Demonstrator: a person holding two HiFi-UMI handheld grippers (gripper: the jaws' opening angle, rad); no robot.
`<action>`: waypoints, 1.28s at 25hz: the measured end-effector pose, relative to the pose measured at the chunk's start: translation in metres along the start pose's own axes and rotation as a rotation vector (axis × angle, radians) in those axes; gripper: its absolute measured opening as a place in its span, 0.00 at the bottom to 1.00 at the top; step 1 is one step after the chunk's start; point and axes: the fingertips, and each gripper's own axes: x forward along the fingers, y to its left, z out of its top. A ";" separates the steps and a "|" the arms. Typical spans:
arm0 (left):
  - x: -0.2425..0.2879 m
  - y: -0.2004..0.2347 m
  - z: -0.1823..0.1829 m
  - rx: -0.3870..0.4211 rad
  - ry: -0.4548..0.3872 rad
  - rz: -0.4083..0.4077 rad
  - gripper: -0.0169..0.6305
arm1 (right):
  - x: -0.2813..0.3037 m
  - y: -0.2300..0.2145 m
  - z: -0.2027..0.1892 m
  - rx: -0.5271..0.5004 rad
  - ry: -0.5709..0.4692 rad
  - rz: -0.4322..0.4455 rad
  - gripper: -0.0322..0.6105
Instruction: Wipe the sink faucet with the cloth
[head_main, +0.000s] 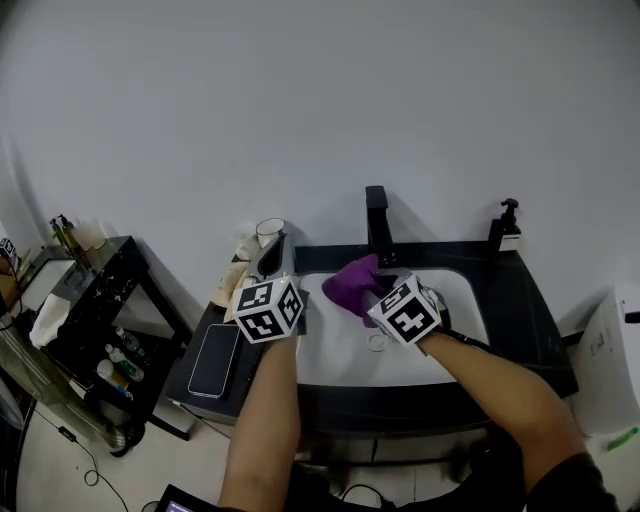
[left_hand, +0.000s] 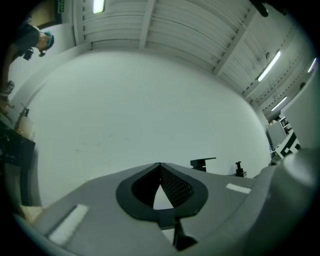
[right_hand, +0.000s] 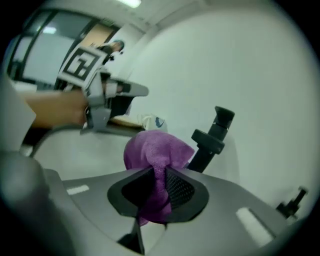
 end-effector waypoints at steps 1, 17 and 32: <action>-0.002 0.005 0.004 -0.008 -0.015 0.015 0.05 | 0.006 0.001 0.008 0.128 -0.031 0.020 0.16; -0.023 0.029 0.036 -0.024 -0.161 0.150 0.05 | 0.052 -0.055 0.060 1.462 -0.774 -0.145 0.16; -0.029 0.039 0.043 -0.056 -0.205 0.190 0.05 | 0.068 -0.099 0.070 1.526 -0.883 -0.314 0.16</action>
